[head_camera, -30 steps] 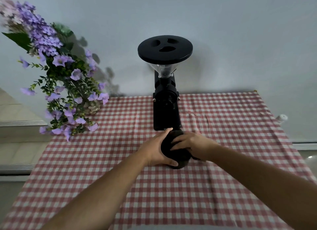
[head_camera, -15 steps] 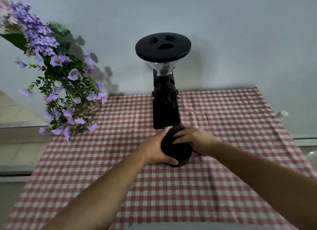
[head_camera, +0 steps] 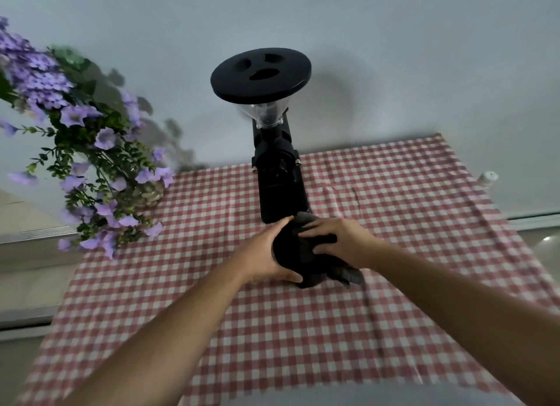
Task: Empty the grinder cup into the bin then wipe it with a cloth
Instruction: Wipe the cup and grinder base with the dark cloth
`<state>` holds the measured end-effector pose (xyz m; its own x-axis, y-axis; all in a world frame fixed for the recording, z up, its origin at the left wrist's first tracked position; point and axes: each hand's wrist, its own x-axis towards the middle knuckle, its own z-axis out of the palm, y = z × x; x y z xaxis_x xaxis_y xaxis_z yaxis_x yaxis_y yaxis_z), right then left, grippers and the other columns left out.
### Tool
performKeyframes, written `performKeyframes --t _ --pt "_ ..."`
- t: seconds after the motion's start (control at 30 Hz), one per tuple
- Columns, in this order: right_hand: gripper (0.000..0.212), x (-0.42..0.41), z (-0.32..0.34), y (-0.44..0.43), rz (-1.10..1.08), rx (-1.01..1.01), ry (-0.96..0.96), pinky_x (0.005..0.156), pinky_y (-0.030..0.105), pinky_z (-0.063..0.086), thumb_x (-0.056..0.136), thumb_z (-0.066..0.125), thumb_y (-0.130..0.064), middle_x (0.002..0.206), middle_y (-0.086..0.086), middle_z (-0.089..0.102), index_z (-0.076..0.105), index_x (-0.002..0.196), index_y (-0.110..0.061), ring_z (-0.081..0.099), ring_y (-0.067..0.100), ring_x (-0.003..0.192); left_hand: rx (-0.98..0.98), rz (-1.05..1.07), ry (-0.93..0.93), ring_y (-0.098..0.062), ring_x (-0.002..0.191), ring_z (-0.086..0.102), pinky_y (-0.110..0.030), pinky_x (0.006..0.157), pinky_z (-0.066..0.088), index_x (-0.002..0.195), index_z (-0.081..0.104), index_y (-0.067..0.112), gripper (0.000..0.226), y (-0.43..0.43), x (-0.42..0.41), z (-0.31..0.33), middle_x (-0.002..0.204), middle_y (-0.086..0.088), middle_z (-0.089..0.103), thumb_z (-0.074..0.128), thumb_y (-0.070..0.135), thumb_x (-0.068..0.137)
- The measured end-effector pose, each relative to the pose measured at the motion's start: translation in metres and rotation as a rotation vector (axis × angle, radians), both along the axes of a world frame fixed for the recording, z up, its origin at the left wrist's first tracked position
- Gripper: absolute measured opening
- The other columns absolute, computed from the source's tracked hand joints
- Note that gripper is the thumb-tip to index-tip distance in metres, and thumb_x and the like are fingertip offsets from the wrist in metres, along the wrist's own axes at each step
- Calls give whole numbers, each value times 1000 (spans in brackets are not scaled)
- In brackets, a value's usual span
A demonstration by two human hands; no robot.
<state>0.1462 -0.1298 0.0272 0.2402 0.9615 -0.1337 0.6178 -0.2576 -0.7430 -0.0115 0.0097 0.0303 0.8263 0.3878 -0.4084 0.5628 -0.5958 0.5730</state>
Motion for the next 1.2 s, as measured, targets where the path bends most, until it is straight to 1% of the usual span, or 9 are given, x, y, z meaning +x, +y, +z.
performKeyframes --t 0.2,0.33,0.43,0.57,0.73,0.87,1.0,1.1,1.2 --pt "31 -28 -17 -15 -136 76 112 106 21 30 83 69 -21 134 -14 52 68 113 -24 41 2 125 62 20 21 -16 144 32 -41 110 40 153 10 47 128 -1 0 -1 160 12 26 90 56 53" --pt "29 -16 -11 -7 -43 29 -8 102 13 26 85 66 -19 134 -12 52 69 113 -22 43 3 124 3 5 12 -18 145 30 -40 113 36 155 13 39 124 1 0 3 160 7 28 92 43 60" --pt "27 -12 -11 1 -92 49 3 108 17 28 87 64 -16 136 -8 53 69 114 -18 44 7 127 -13 22 4 -18 143 33 -40 112 37 155 17 36 119 0 3 6 158 6 30 92 35 63" --pt "25 -30 -13 -14 -63 81 53 107 18 31 87 63 -13 132 -8 57 69 111 -17 45 1 120 30 32 26 -17 141 37 -45 109 41 153 17 46 121 1 2 3 157 11 32 91 47 57" --pt "25 -4 -2 9 10 34 -90 109 23 32 89 60 -14 133 -5 57 69 113 -17 49 11 124 65 -25 36 -19 141 37 -48 110 40 153 20 45 123 4 4 5 156 9 35 89 55 51" --pt "26 -19 -6 2 -73 85 -74 109 25 34 90 58 -12 134 -5 57 68 113 -17 49 11 125 131 -43 59 -20 143 34 -45 110 39 155 14 42 124 3 5 7 160 9 29 88 57 56" --pt "25 -15 -1 -32 20 -10 15 100 10 32 87 62 -14 127 -12 60 69 110 -21 50 -1 117 193 -98 81 -18 145 30 -43 111 38 155 13 39 123 1 7 11 162 12 21 87 57 57" --pt "24 15 8 -35 -59 -33 3 101 21 43 86 64 -15 121 -7 65 71 108 -23 58 3 108 164 -118 102 -18 147 23 -40 114 33 156 11 32 126 1 13 14 163 12 11 89 50 59" --pt "25 11 8 -24 -146 39 13 99 15 37 87 62 -14 126 -5 62 69 111 -20 54 3 113 121 -131 106 -18 150 12 -39 117 26 157 -1 28 135 -8 21 15 165 10 0 90 47 60"
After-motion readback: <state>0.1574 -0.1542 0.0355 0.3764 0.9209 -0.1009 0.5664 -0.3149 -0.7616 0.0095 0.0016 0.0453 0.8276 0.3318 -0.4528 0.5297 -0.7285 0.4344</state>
